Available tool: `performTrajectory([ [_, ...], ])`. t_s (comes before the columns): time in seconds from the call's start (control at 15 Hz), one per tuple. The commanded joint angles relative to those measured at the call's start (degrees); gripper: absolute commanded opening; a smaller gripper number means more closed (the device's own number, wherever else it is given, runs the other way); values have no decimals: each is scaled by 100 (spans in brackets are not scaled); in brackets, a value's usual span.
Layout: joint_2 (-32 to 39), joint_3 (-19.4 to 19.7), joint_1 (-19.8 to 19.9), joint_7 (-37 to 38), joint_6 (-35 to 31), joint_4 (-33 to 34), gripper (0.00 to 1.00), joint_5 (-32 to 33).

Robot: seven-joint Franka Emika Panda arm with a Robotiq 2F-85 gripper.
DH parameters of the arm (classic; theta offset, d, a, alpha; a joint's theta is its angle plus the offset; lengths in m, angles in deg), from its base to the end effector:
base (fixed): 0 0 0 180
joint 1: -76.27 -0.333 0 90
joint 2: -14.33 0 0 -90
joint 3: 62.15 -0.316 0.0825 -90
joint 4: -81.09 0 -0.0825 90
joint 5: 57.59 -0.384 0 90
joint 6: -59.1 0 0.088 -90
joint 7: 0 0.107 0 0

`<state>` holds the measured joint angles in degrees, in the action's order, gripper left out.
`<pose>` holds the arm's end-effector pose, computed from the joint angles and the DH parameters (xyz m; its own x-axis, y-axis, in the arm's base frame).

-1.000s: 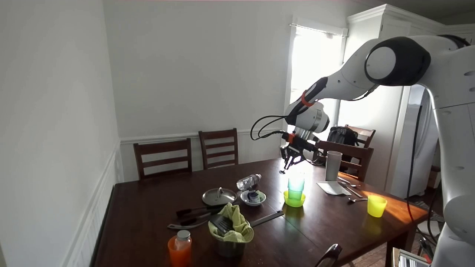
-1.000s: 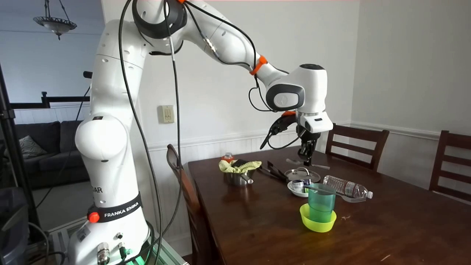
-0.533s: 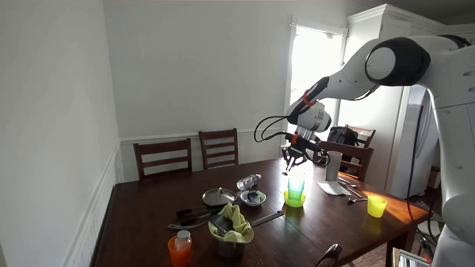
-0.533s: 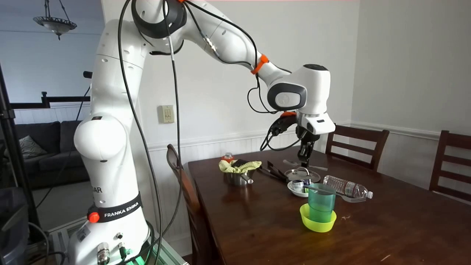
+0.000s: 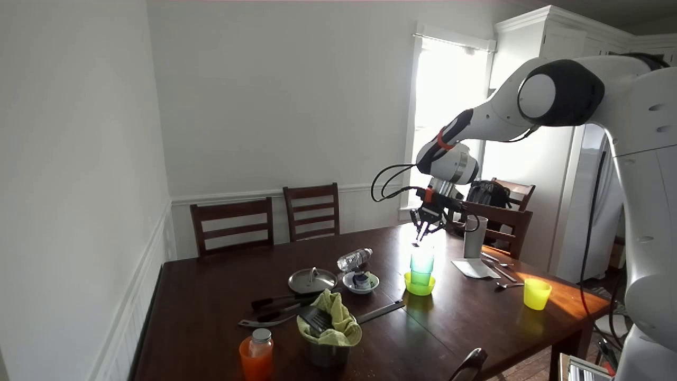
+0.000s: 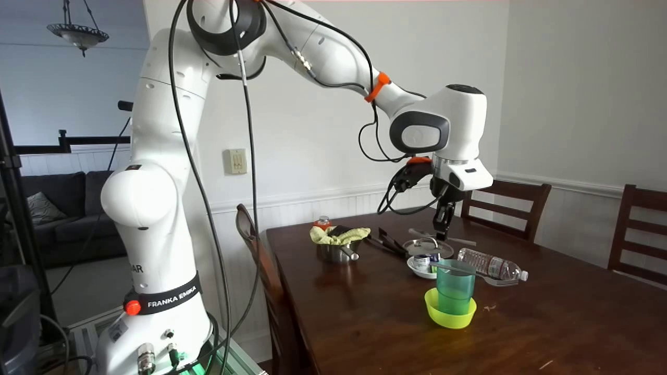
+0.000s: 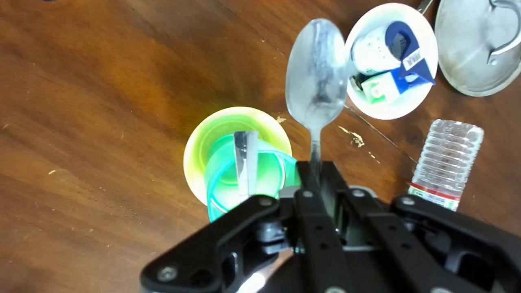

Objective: Pick up a fork and a spoon and place them on top of the green cup starting with the fork and then the spoon last

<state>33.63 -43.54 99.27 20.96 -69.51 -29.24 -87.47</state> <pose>0.4789 -0.3930 0.3257 0.1848 -0.9733 -0.1364 -0.9537 -0.1441 -0.2639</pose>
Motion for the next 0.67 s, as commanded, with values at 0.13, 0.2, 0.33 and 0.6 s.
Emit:
performTrajectory([
  [0.13, 484, 23, 139, -16, 283, 538, 2, 223],
  [0.2, 544, 19, 150, -10, 295, 598, 2, 243],
  [0.33, 672, 13, 163, -20, 344, 711, 2, 317],
  [0.6, 863, 2, 181, -11, 406, 875, 2, 423],
])
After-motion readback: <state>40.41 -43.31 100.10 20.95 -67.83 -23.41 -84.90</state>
